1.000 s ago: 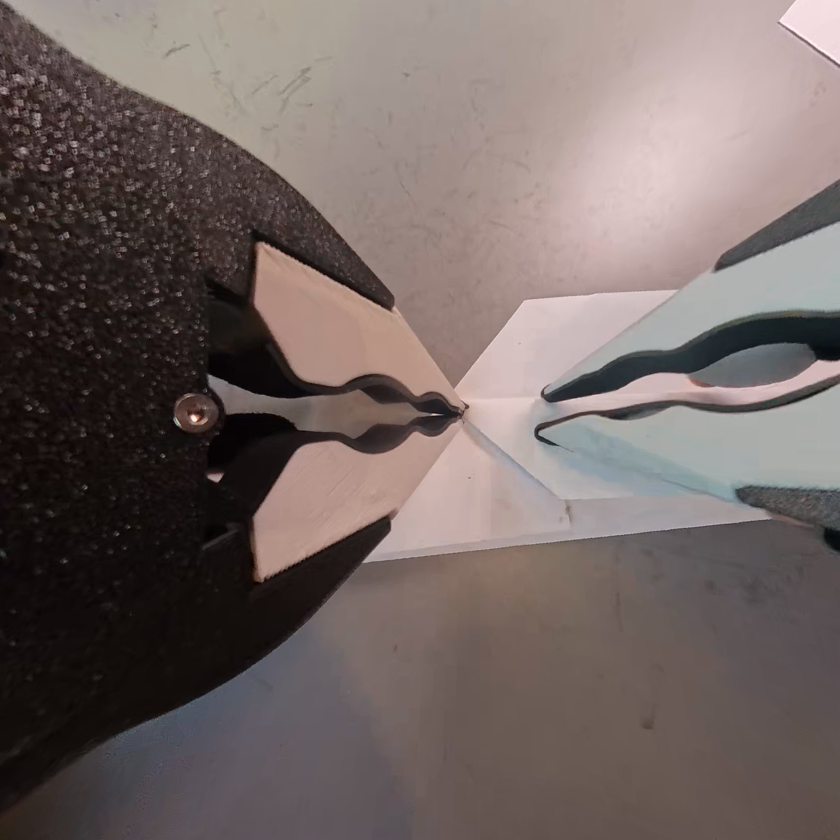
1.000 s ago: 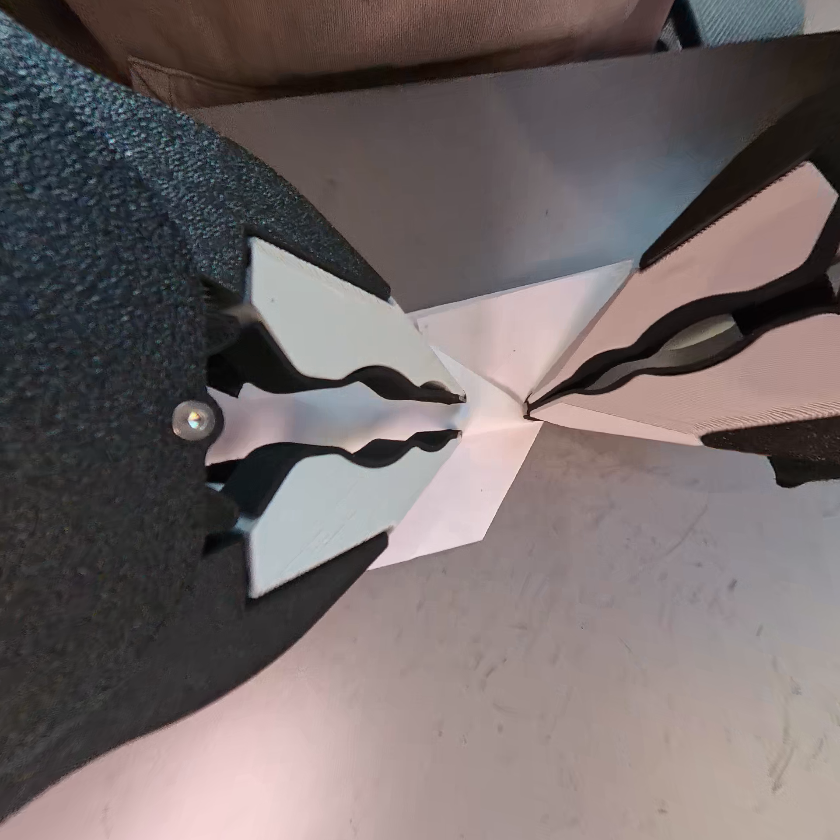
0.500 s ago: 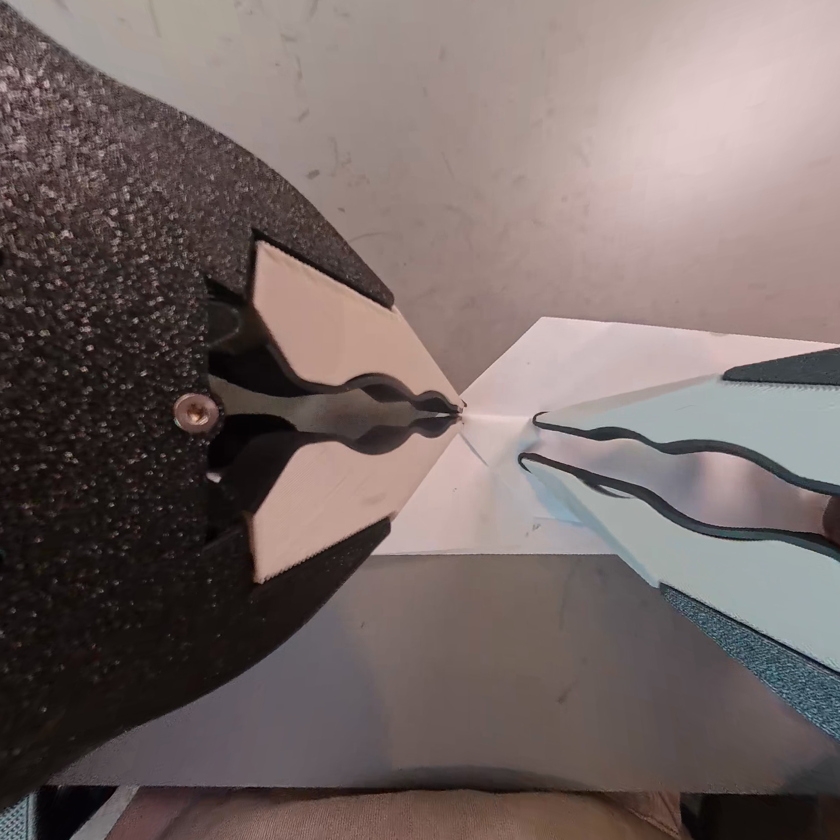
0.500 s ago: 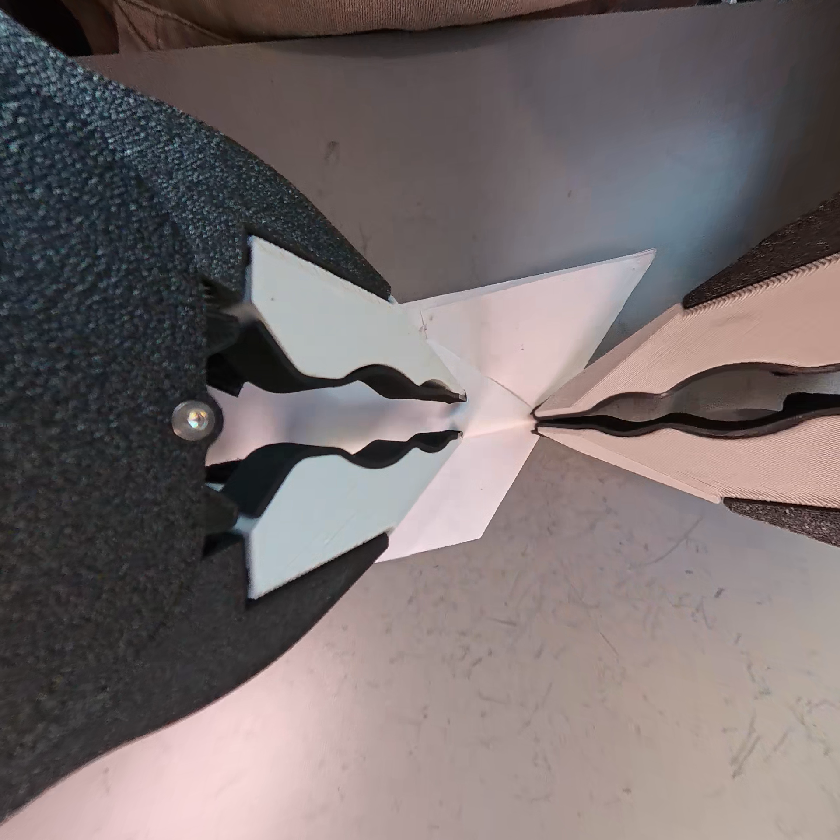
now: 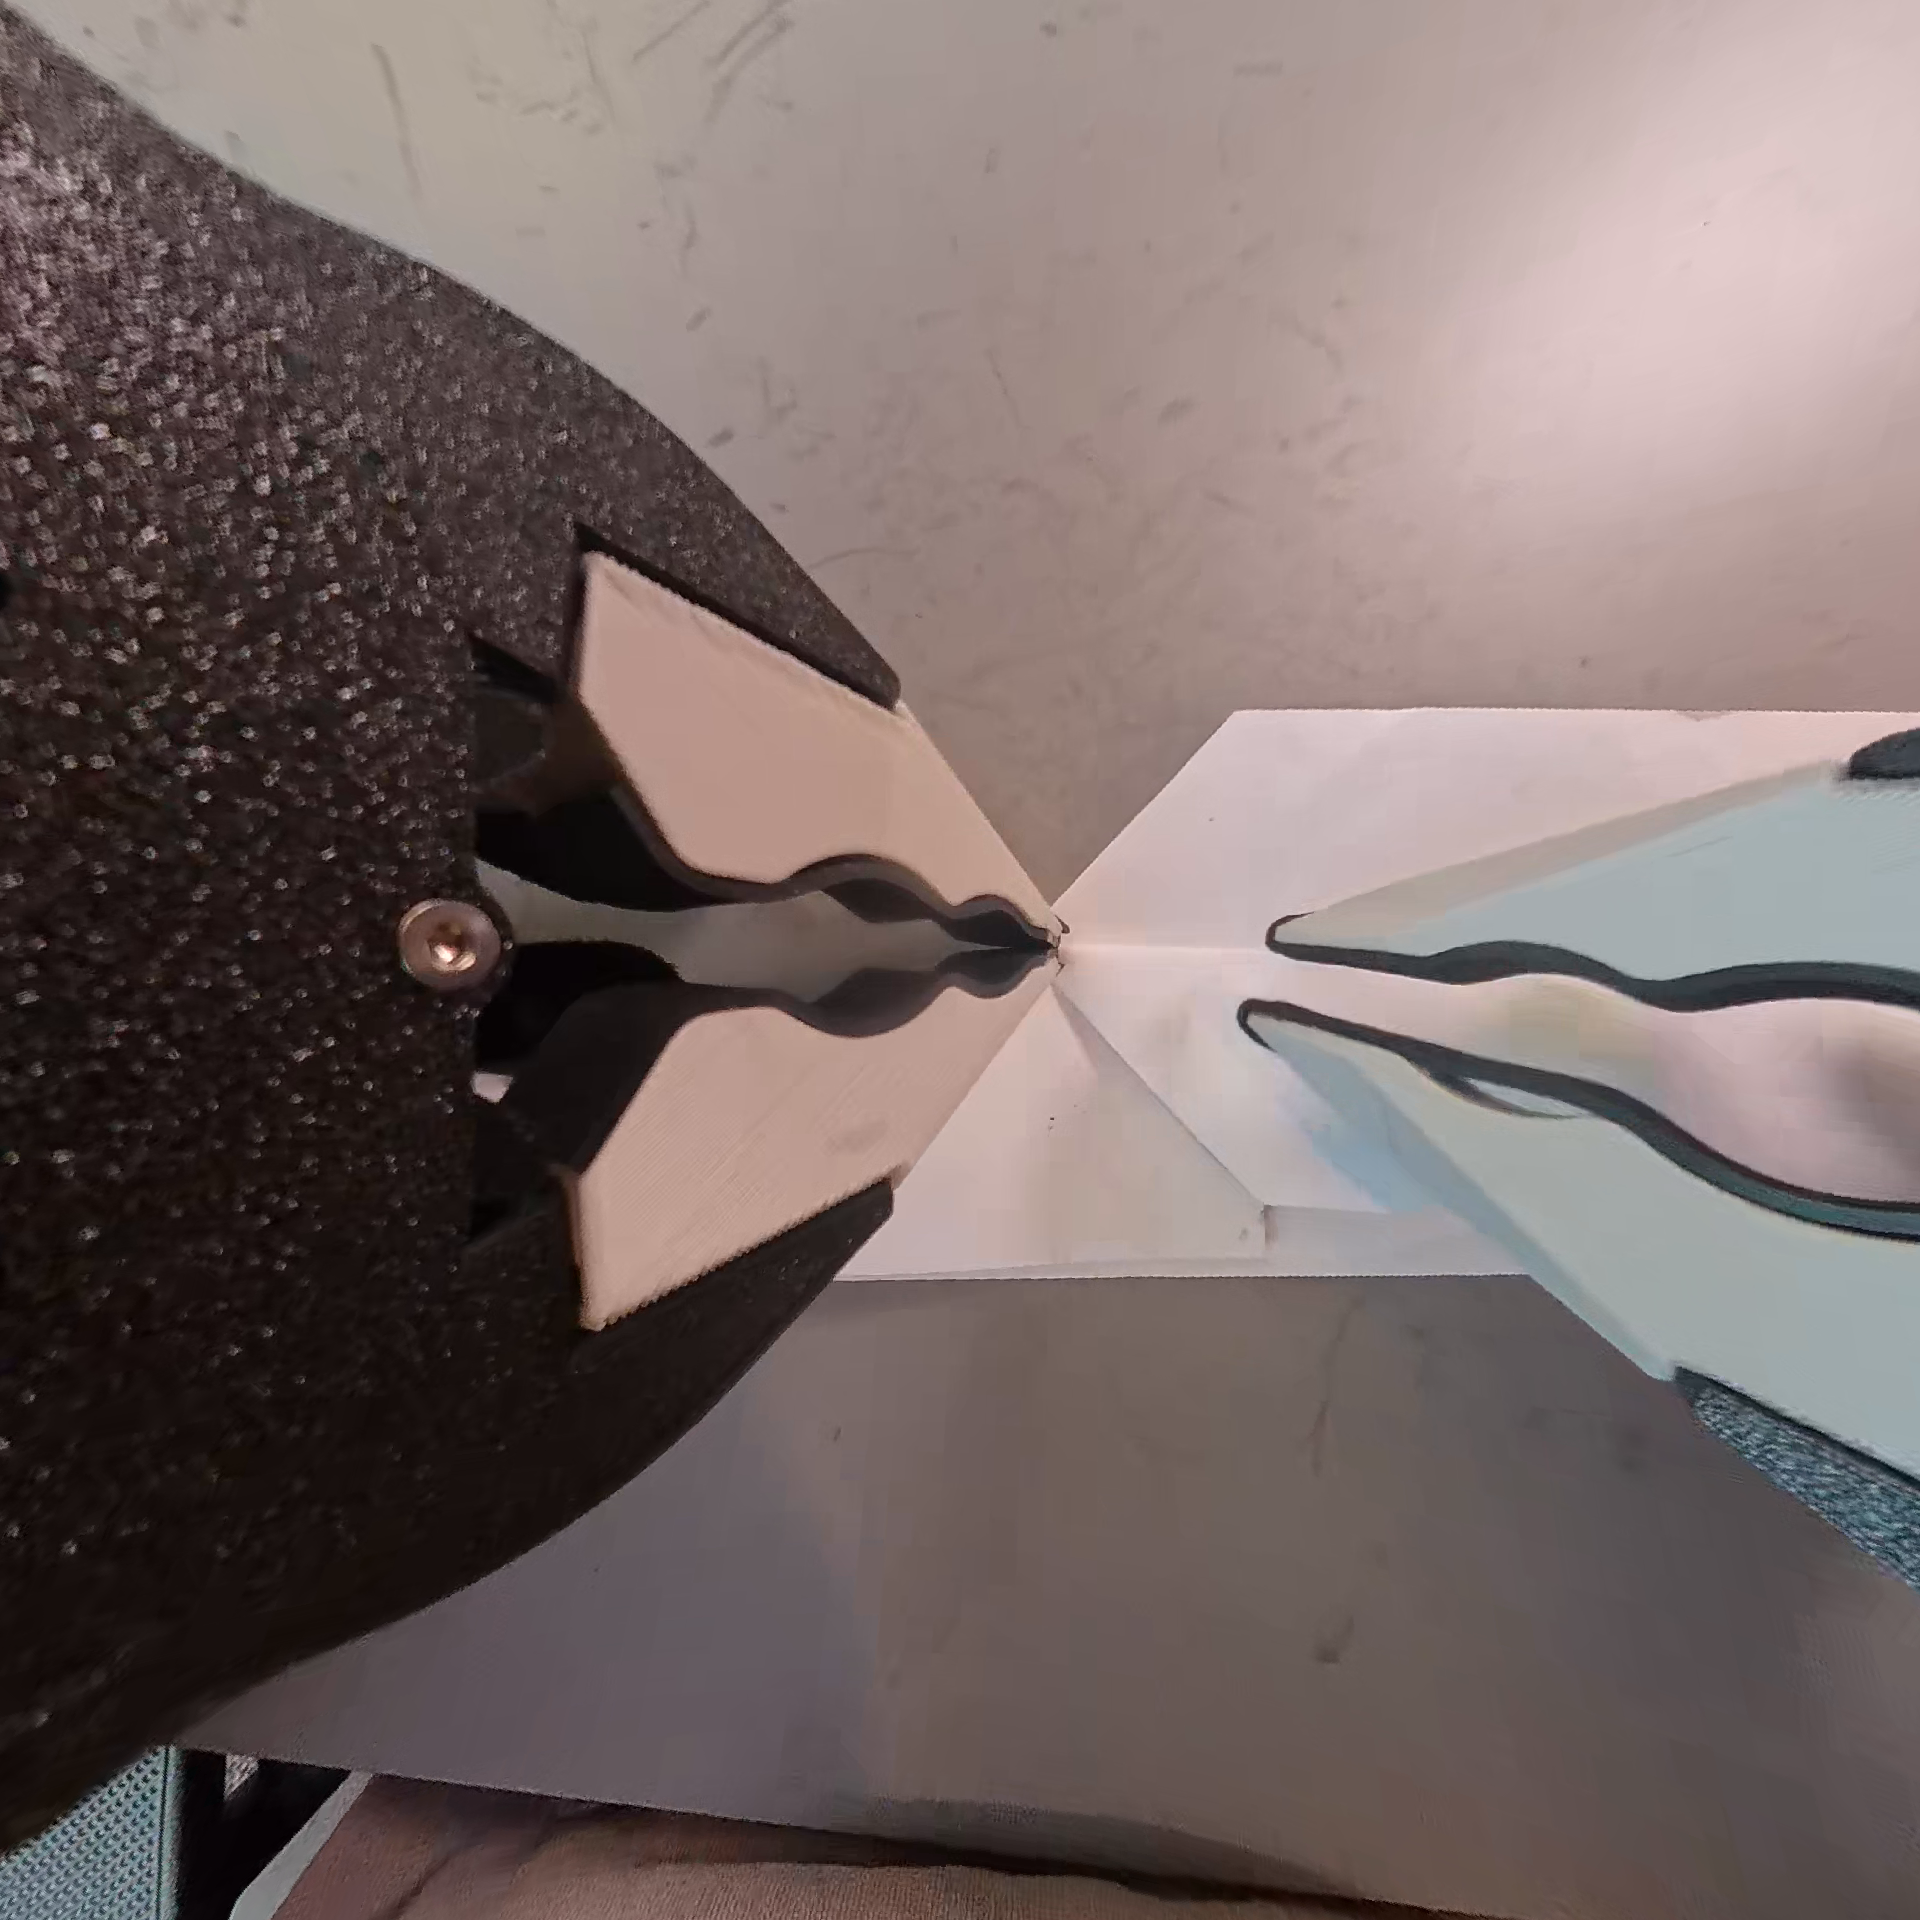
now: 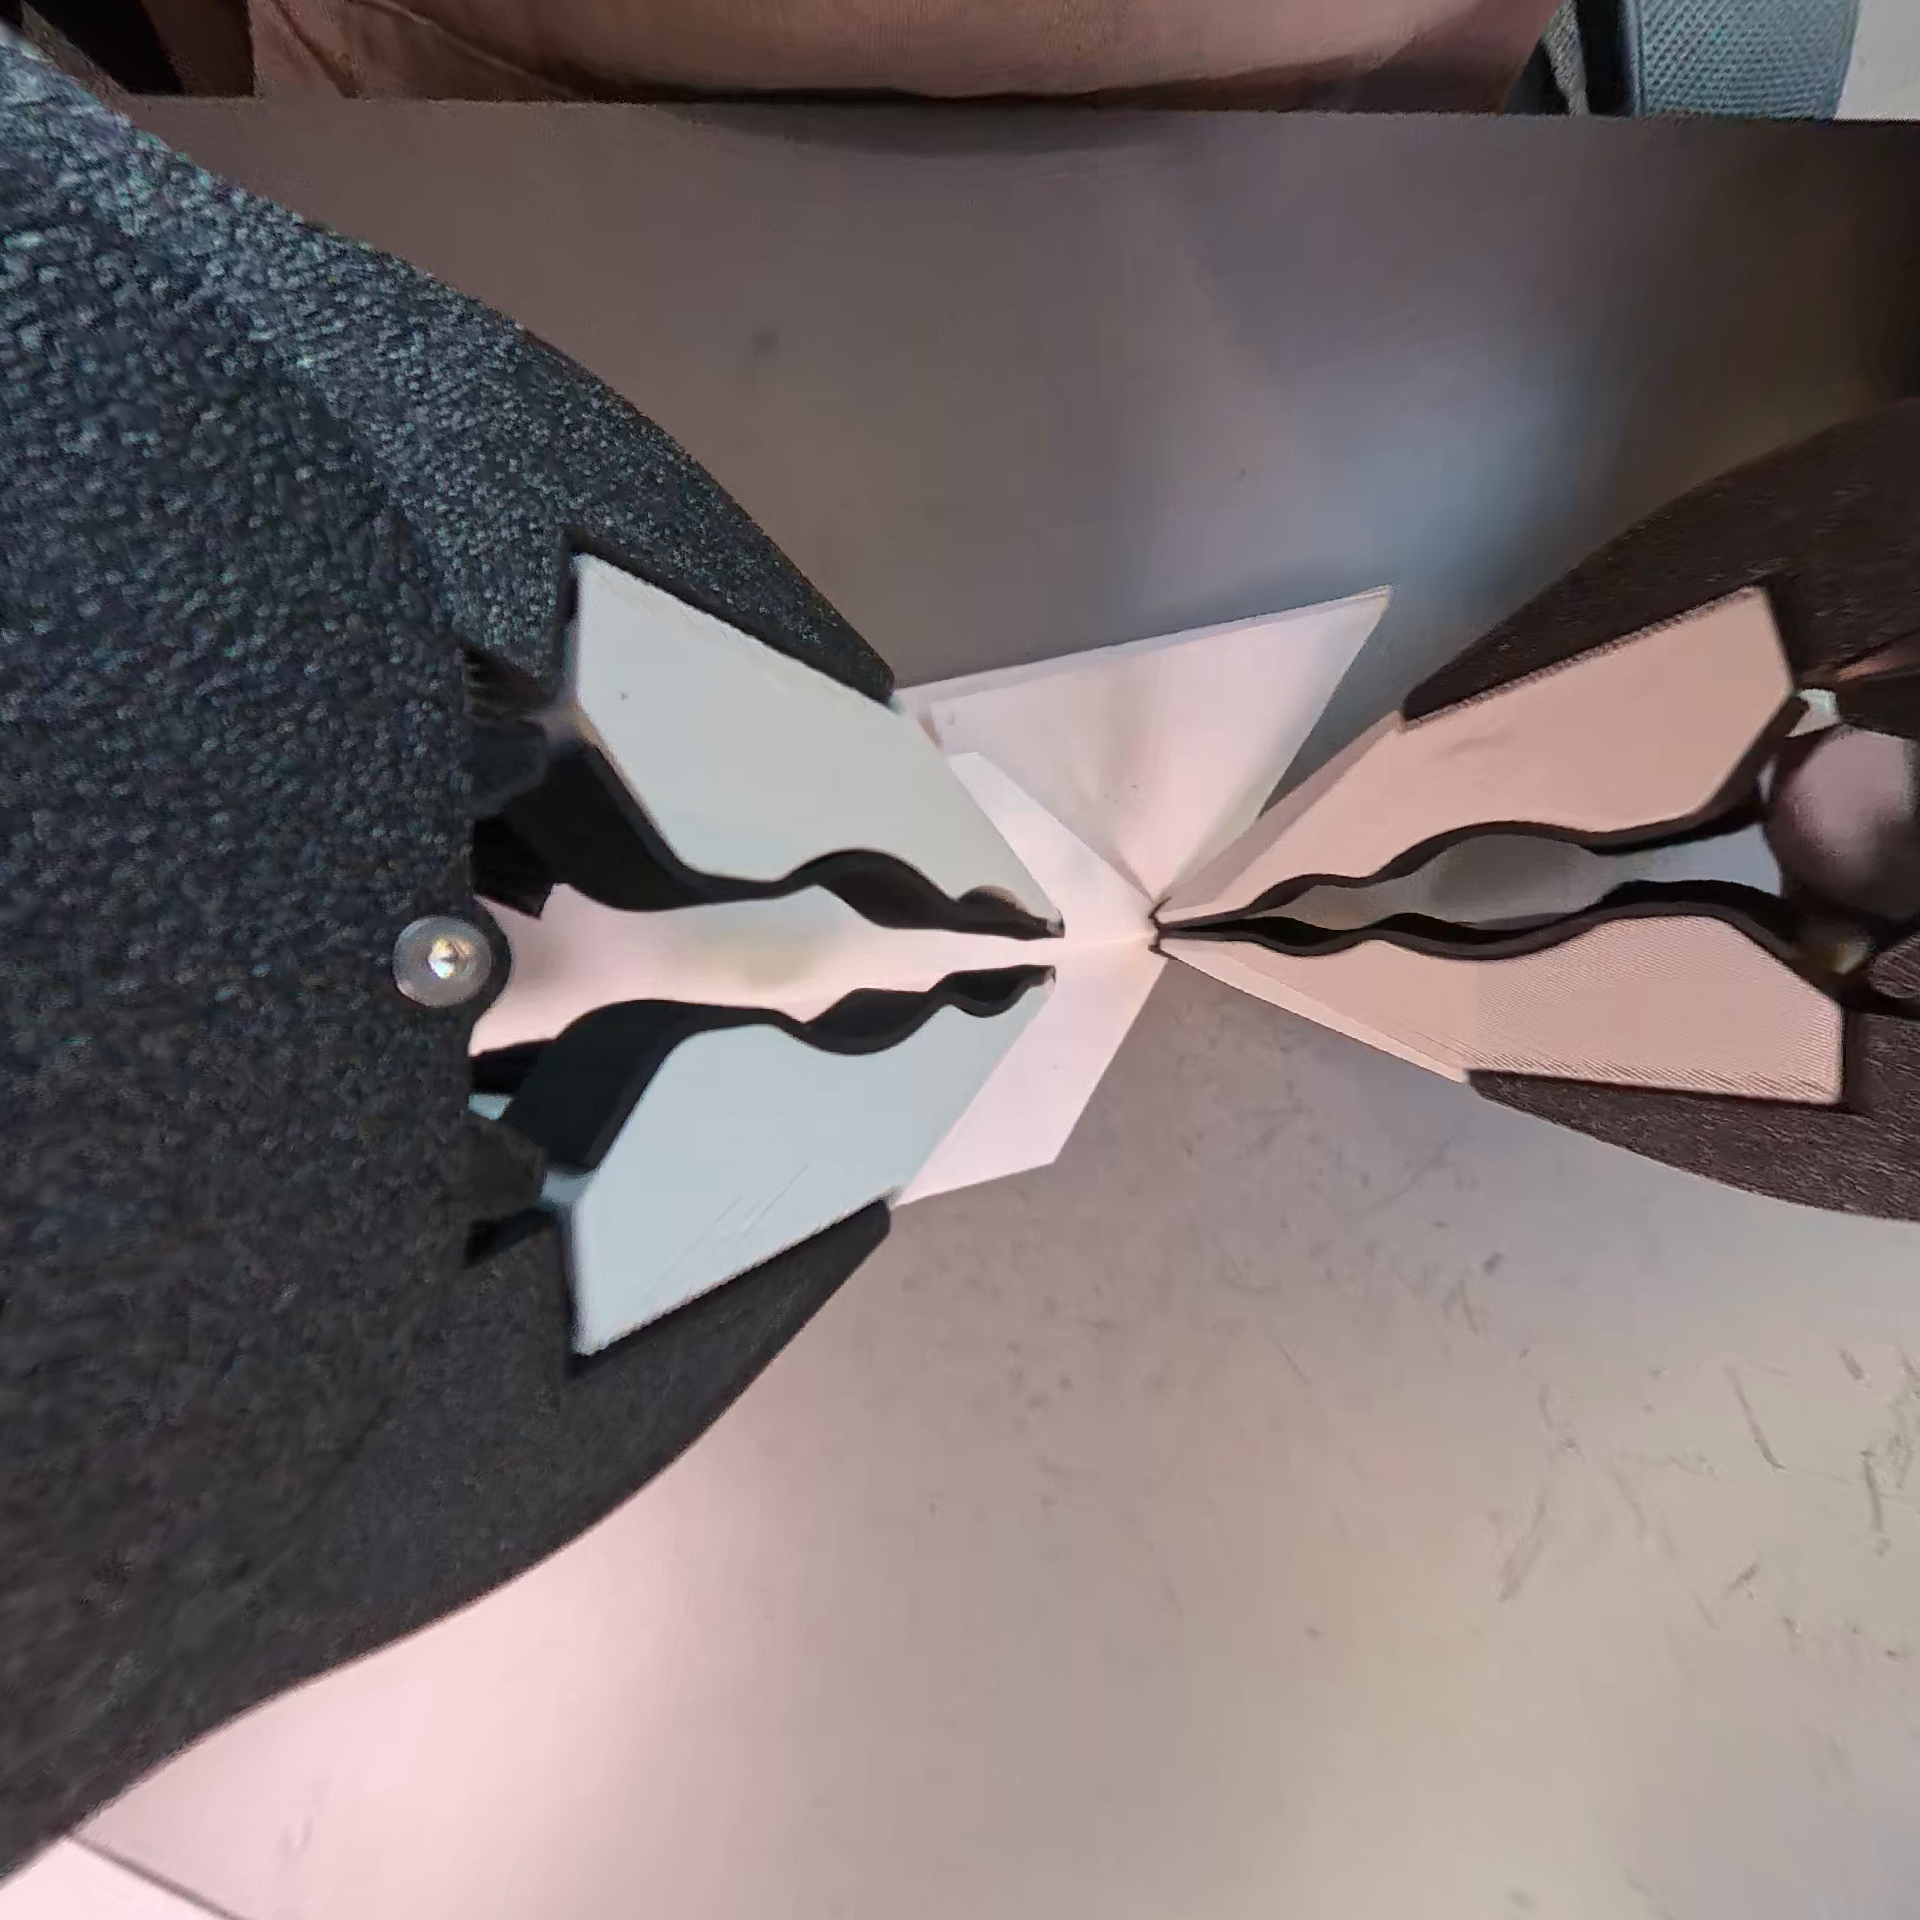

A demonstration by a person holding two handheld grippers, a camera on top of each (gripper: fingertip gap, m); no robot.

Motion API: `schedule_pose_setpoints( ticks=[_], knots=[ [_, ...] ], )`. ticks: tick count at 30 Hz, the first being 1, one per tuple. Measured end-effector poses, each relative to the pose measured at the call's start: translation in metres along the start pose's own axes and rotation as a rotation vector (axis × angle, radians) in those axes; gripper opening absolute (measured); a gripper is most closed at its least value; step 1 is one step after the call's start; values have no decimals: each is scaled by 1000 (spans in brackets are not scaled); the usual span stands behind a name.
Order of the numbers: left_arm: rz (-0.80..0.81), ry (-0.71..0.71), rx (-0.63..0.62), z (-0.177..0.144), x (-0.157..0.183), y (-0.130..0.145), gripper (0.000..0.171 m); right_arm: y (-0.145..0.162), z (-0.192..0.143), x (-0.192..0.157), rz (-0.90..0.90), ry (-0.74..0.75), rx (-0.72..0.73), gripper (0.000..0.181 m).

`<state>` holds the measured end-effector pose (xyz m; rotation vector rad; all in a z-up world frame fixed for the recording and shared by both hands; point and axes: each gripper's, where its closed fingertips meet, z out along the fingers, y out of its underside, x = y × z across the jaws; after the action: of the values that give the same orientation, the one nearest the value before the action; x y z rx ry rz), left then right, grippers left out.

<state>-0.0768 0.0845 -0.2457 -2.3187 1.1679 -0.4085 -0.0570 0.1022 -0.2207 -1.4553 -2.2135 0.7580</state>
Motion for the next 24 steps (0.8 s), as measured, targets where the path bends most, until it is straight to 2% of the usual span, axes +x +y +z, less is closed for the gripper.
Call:
schedule_pose_setpoints(
  ticks=[3, 8, 13, 18, 24],
  knots=[
    [-5, 5, 17, 0, 0, 0, 0, -7, 8, 0, 51, -14, -30, 0],
    [-27, 13, 68, 1, 2, -2, 0, 0, 28, -5, 89, -22, -82, 0],
    [-18, 7, 71, 1, 2, -3, 0, 2, 29, -4, 119, -27, -106, 0],
    [-58, 46, 127, 0, 4, -8, 0, 2, 29, -4, 101, -15, -115, 0],
    [-37, 17, 89, 3, 5, -7, 0, 2, 29, -5, 84, -16, -116, 0]
  ],
)
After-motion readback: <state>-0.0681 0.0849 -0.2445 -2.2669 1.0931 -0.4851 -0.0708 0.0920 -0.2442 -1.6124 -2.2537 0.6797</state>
